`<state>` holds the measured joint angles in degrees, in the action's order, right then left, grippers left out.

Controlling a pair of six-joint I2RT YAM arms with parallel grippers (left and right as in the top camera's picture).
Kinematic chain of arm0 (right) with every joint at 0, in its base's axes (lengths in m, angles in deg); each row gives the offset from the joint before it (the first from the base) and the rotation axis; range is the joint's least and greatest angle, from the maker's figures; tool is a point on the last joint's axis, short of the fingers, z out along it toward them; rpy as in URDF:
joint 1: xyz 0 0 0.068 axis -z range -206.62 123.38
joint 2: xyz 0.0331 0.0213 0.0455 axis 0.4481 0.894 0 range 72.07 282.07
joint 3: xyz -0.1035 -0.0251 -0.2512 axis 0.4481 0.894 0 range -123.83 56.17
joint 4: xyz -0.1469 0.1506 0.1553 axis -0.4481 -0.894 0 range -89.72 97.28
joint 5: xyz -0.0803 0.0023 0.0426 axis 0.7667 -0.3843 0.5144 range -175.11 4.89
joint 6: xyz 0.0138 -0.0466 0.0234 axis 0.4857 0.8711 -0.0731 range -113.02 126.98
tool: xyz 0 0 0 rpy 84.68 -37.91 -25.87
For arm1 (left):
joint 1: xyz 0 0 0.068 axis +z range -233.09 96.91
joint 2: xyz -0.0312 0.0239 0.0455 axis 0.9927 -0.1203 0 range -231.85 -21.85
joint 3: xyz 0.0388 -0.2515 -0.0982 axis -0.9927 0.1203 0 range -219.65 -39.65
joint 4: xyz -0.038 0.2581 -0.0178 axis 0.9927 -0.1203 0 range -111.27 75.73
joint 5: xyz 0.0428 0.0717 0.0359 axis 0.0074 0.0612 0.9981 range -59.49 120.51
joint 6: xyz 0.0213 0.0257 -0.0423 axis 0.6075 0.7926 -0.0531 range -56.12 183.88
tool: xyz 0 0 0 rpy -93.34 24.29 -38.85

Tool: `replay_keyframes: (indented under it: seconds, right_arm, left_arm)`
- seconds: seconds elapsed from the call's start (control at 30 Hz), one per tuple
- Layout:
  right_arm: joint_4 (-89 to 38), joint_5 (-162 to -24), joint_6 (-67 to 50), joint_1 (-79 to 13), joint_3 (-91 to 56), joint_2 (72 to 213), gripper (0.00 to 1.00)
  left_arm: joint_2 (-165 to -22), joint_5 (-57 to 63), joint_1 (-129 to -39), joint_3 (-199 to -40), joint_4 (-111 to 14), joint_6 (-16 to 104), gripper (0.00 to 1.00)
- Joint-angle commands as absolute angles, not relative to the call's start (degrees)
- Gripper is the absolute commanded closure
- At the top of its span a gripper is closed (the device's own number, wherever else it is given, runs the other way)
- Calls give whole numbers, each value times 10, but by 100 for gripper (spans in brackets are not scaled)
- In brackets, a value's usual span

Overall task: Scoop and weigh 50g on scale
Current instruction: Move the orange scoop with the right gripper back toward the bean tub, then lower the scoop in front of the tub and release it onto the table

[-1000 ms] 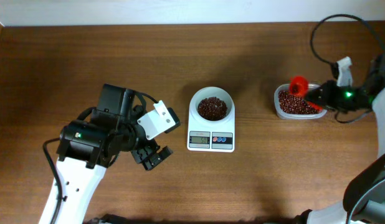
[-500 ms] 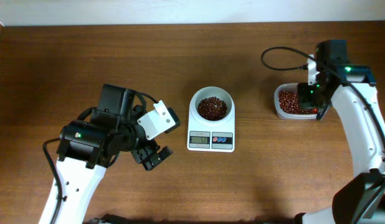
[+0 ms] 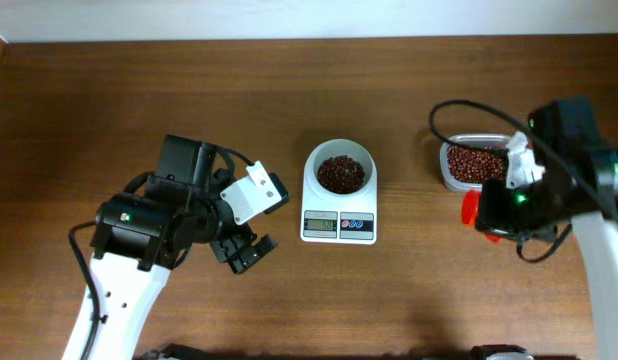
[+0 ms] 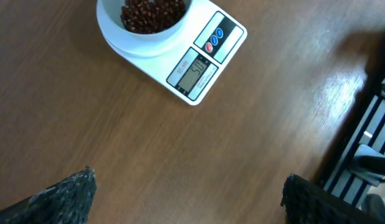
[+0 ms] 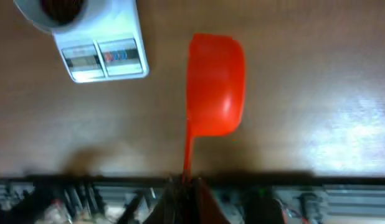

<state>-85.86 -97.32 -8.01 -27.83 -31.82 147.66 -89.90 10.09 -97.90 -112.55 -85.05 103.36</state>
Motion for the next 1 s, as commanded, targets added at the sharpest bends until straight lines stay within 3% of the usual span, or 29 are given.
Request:
replay_keyframes:
  seconds: [0.0,0.13,0.23,0.47,0.5,0.53,0.83,0.97]
  right_arm:
    - [-760,-988,-187,-281,-201,1418,96]
    - [-478,-1090,-225,-281,71,1377,96]
    - [-392,-1102,-266,-281,149,1377,96]
    - [-392,-1104,-278,-281,188,1377,95]
    - [-392,-1103,-278,-281,188,1377,82]
    - [-392,-1103,-279,-281,188,1377,79]
    - [-407,-1042,-278,-281,188,1378,72]
    - [-407,-986,-278,-281,188,1378,62]
  left_arm:
    - [-898,93,-975,-1135,-851,1043,1]
    - [-898,93,-975,-1135,-851,1043,1]
    - [-898,93,-975,-1135,-851,1043,1]
    - [-898,93,-975,-1135,-851,1043,1]
    - [-898,93,-975,-1135,-851,1043,1]
    - [-898,93,-975,-1135,-851,1043,1]
    - [-898,93,-975,-1135,-851,1043,1]
    - [-898,93,-975,-1135,-851,1043,1]
